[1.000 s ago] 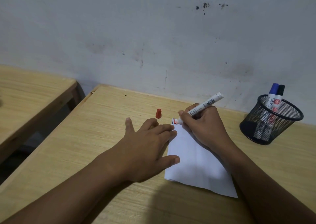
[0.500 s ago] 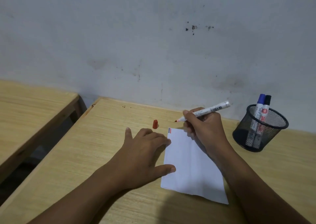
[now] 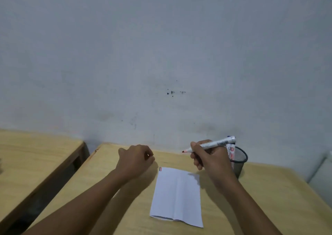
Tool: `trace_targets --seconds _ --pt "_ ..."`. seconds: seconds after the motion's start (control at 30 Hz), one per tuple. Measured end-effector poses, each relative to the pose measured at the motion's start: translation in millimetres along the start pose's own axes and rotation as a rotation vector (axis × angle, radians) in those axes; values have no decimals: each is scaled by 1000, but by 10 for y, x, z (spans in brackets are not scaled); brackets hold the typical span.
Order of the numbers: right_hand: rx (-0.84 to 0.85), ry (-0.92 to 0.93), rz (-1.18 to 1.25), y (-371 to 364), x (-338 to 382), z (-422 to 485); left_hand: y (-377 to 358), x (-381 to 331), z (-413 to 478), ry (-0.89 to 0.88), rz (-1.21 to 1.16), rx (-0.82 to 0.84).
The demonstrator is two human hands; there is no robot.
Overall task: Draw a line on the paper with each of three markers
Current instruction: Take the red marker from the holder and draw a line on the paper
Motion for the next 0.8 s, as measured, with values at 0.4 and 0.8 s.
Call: trace_targets --seconds 0.4,0.8 --pt "-87 129 128 455 1278 -570 1188 -1469 -650 -122 -994 77" --pt "-41 299 82 707 1980 -961 1647 -2124 -1012 -332 -957 72"
Point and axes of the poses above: each hand's wrist, its own z-axis towards the middle knuckle, its own y-axis out of the back of the hand, x = y × z, the point moved 10 cm from there along z, towards the middle knuckle, and after that the axes turned 6 degrees about -x, right-handed, at the moved point
